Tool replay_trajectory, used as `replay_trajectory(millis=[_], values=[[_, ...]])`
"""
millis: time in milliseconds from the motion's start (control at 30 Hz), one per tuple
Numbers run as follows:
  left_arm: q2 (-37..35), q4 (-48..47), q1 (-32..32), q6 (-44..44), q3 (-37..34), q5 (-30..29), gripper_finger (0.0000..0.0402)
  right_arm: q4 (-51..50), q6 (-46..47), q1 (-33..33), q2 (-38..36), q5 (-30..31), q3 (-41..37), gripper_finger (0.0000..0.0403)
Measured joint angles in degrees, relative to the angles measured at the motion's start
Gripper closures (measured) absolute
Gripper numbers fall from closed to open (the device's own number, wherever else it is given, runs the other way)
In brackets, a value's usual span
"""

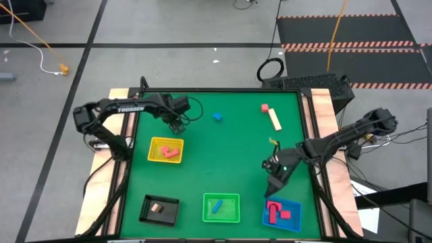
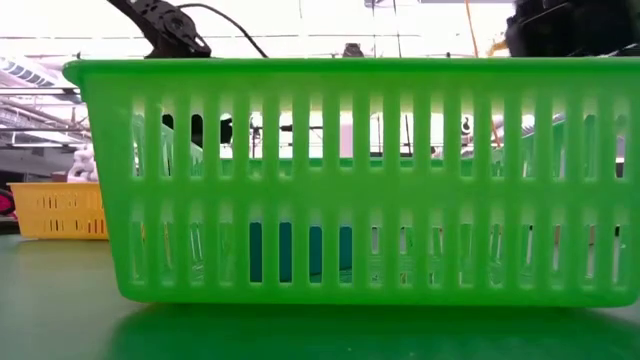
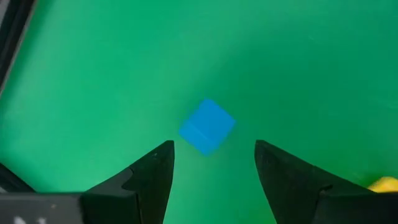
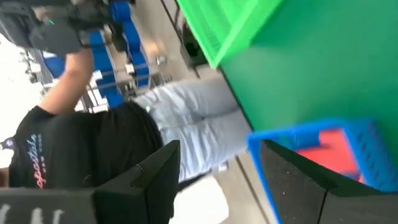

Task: Sort & place blocks by color
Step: Put the blue half-circle block into the green bin

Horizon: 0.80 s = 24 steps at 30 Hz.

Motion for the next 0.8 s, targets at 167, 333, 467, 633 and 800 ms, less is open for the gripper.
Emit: replay_trajectory(millis=[167, 333, 467, 633, 800], values=[[0.5, 0.7, 3.5, 3.2, 0.0, 1.1, 0.0176, 0.0, -4.0, -6.0, 0.0, 0.0, 0.0, 0.0192], [1.7, 0.7, 5.6, 4.2, 0.0, 5.0, 0.0176, 0.0, -8.2, -10.2, 0.0, 1.1, 0.0, 0.0192], [3.9, 0.8, 5.3, 5.5, 0.0, 6.9, 0.0176, 0.0, -11.6, -12.1, 0.0, 4.6, 0.0, 0.0192], [6.7, 1.2, 5.1, 7.3, 0.0, 5.9, 0.0176, 0.0, -15.7, -13.8, 0.0, 6.0, 0.0, 0.0192], [8.9, 1.8, 5.2, 8.0, 0.0, 5.4, 0.0176, 0.0, -18.8, -15.7, 0.0, 6.1, 0.0, 0.0192]])
